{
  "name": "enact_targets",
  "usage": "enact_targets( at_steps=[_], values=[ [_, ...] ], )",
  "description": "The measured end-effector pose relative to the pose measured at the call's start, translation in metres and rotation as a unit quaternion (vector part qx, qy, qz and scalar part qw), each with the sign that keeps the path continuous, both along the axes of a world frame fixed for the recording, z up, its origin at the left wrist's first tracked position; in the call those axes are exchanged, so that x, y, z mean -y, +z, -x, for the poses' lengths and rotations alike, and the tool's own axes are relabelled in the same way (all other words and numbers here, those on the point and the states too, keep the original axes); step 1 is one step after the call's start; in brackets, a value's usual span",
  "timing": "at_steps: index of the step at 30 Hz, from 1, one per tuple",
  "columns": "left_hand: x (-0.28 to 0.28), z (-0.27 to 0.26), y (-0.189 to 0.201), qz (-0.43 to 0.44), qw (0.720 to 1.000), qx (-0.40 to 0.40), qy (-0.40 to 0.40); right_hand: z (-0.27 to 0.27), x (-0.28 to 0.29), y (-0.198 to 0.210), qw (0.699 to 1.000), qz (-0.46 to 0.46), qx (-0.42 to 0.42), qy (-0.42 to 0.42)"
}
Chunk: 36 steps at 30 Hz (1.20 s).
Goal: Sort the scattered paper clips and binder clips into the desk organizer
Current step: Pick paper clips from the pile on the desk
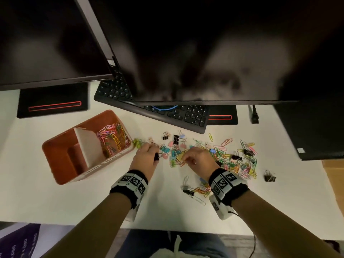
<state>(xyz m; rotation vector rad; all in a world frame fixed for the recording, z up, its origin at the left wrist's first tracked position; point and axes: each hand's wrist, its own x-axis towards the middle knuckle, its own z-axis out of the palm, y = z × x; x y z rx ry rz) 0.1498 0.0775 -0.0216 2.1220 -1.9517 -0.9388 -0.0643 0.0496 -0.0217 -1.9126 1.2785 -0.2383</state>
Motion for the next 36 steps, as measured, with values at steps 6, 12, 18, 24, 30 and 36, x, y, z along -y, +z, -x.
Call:
enact_targets(
  at_steps=[6, 12, 18, 24, 30, 36],
  values=[
    [-0.024, -0.01, 0.009, 0.017, 0.995, -0.076, 0.067, 0.006, -0.006, -0.004, 0.999, -0.005, -0.005, 0.041],
    [-0.042, -0.019, 0.005, 0.017, 0.996, -0.058, 0.071, 0.002, -0.004, -0.006, 0.995, 0.002, -0.044, 0.09],
    [-0.029, -0.002, 0.009, 0.024, 0.997, 0.069, 0.002, 0.004, -0.004, -0.004, 0.99, 0.013, -0.104, 0.093],
    [0.003, 0.016, 0.012, -0.044, 0.993, 0.101, 0.042, 0.01, -0.008, 0.002, 0.988, 0.014, -0.127, 0.09],
    [0.026, 0.021, 0.007, -0.042, 0.994, 0.079, 0.068, 0.024, -0.005, 0.006, 0.994, -0.029, -0.074, 0.075],
    [0.024, 0.015, 0.003, -0.021, 0.995, 0.047, 0.091, 0.021, -0.013, 0.018, 0.982, -0.073, -0.051, 0.167]
  ],
)
